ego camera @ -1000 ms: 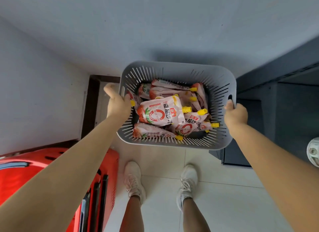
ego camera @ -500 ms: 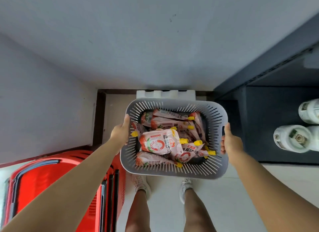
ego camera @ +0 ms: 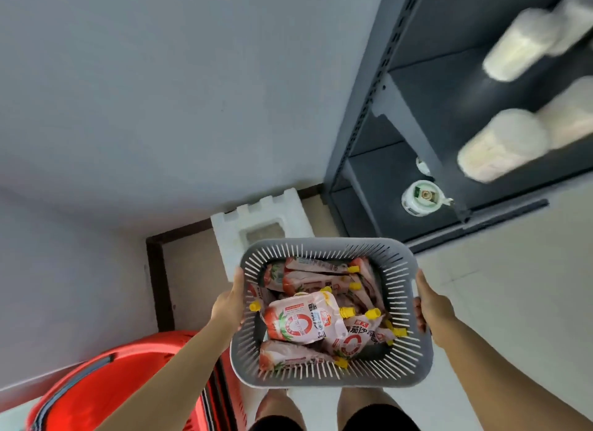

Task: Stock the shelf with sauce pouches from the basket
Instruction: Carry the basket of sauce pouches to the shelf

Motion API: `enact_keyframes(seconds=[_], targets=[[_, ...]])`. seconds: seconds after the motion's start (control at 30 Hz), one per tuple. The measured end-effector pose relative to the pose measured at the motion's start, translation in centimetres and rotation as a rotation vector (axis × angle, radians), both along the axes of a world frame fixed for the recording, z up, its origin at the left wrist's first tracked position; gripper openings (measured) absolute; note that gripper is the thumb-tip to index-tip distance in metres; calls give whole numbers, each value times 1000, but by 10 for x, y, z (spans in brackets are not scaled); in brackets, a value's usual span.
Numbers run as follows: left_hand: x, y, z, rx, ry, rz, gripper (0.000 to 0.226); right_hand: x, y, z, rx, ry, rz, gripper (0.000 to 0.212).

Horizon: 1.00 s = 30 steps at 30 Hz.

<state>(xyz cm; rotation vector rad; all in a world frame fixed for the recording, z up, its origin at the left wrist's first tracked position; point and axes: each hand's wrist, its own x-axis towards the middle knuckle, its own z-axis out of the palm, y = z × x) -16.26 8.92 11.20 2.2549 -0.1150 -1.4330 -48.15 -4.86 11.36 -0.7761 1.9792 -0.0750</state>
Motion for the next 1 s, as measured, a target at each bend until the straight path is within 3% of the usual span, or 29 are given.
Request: enact_keyframes(seconds=[0.1,0.23,0.4,0.53,0.73,0.87,1.0], targets=[[-21,-8,37,-79,31,-102,99,-36,29,27,-22,6,-142,73],[-61,-23,86,-190,97,-235,87,-89,68,53,-77,-71,-360,79],[-128,-40,121,-217,130,-483,75,-162,124,81,-147,-206,-555,70],[-188,-69,87,-219,168,-615,107,-233,160,91,-147,-256,-658,61],[-344,-99,101,-159,140,-748,102,-365,201,63,-112,-220,-817,65],[-455,-112,129,-233,138,-889,81,-442,210,72,-153,-160,-1015,74],[-548,-142,142,-244,164,-979,85,-518,207,86,-197,-143,-1107,63]])
